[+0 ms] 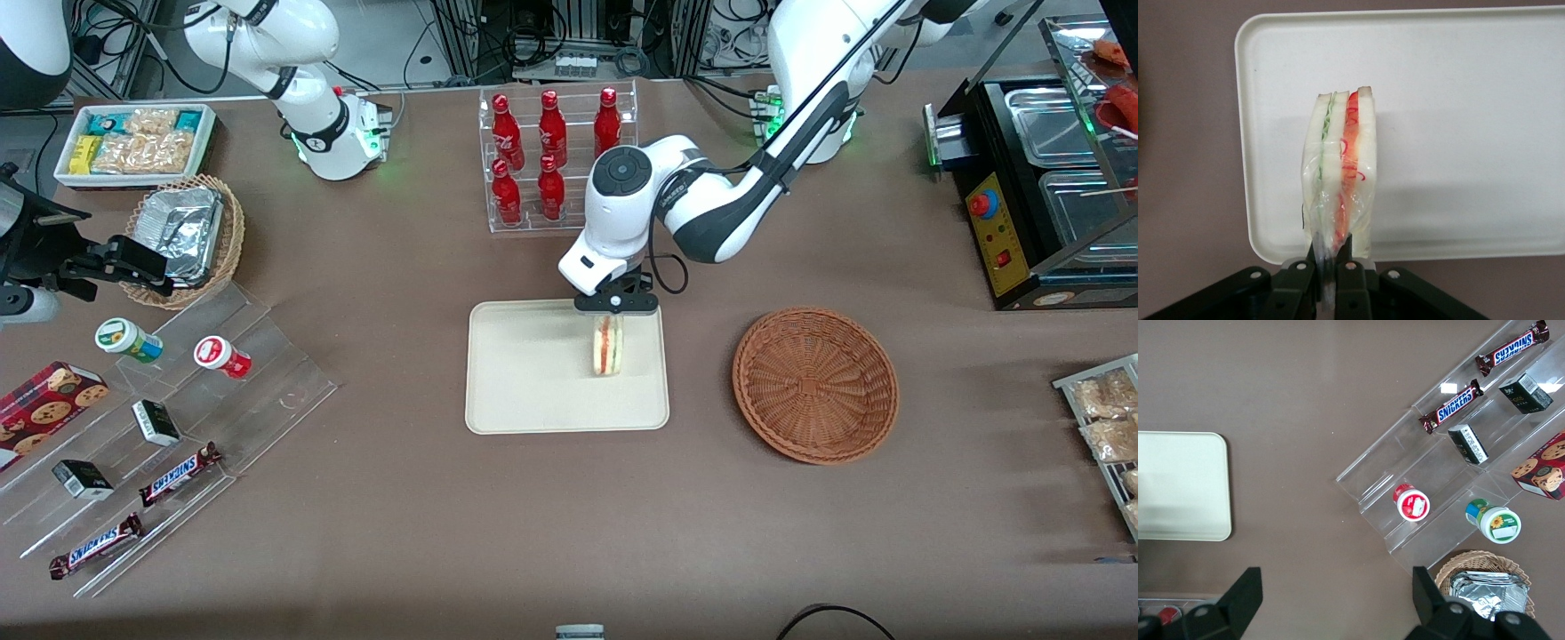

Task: Place sandwich from basket to tray
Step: 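Lower the sandwich onto the tray with the left gripper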

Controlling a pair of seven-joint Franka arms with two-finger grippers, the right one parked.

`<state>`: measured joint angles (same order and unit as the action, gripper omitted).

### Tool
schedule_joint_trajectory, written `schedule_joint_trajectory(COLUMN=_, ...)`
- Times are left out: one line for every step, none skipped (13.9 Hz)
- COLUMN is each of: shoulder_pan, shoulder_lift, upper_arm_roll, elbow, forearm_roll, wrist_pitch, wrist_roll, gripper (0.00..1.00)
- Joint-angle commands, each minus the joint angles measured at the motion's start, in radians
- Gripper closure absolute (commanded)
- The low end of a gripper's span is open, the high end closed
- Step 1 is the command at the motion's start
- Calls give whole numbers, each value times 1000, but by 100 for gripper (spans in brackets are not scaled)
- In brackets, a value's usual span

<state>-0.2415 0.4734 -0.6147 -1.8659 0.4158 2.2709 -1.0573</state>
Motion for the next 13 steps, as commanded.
schedule_joint_trajectory(shoulder_pan=-4, shoulder_lift=34, upper_arm_roll=1, elbow=4, forearm_roll=81, wrist_pitch=35, wrist_roll=-76, gripper=100)
schedule_joint_trajectory(shoulder_pan=-4, shoulder_lift=40, upper_arm_roll=1, elbow=5, forearm_roll=89, wrist_pitch=39, wrist_roll=-85, gripper=100)
schedule_joint_trajectory(shoulder_pan=-4, shoulder_lift=48, upper_arm_roll=1, elbow=8, forearm_roll=90, wrist_pitch=39, wrist_roll=-87, gripper=100)
schedule_joint_trajectory(shoulder_pan=-5, shoulder_lift=50, upper_arm_roll=1, elbow=10, forearm_roll=92, wrist_pitch=41, wrist_roll=-93, gripper=100)
schedule_joint_trajectory(shoulder_pan=-9, shoulder_lift=57, upper_arm_roll=1, elbow=13, forearm_roll=106, wrist_pitch=41, wrist_roll=-101, gripper=100)
schedule_joint_trajectory(shoulder_pan=-9, shoulder_lift=71, upper_arm_roll=1, elbow=19, forearm_roll=130, wrist_pitch=41, wrist_roll=-124, gripper=100)
schedule_joint_trajectory(shoulder_pan=-9, shoulder_lift=80, upper_arm_roll=1, elbow=19, forearm_roll=165, wrist_pitch=41, wrist_roll=-156, gripper=100)
schedule_joint_trajectory(shoulder_pan=-9, shoulder_lift=94, upper_arm_roll=1, elbow=25, forearm_roll=193, wrist_pitch=41, wrist_roll=-185, gripper=100)
schedule_joint_trajectory(shoulder_pan=-9, shoulder_lift=102, upper_arm_roll=1, elbow=31, forearm_roll=207, wrist_pitch=41, wrist_roll=-200, gripper=100)
schedule_joint_trajectory(shoulder_pan=-9, shoulder_lift=106, upper_arm_roll=0, elbow=34, forearm_roll=210, wrist_pitch=41, wrist_roll=-204, gripper=100)
schedule_joint_trajectory(shoulder_pan=-10, shoulder_lift=111, upper_arm_roll=1, elbow=42, forearm_roll=210, wrist_pitch=41, wrist_roll=-205, gripper=100)
schedule_joint_trajectory(shoulder_pan=-15, shoulder_lift=114, upper_arm_roll=0, elbow=48, forearm_roll=210, wrist_pitch=41, wrist_roll=-211, gripper=100)
schedule_joint_trajectory(shoulder_pan=-24, shoulder_lift=114, upper_arm_roll=1, elbow=50, forearm_roll=210, wrist_pitch=41, wrist_roll=-220, gripper=100)
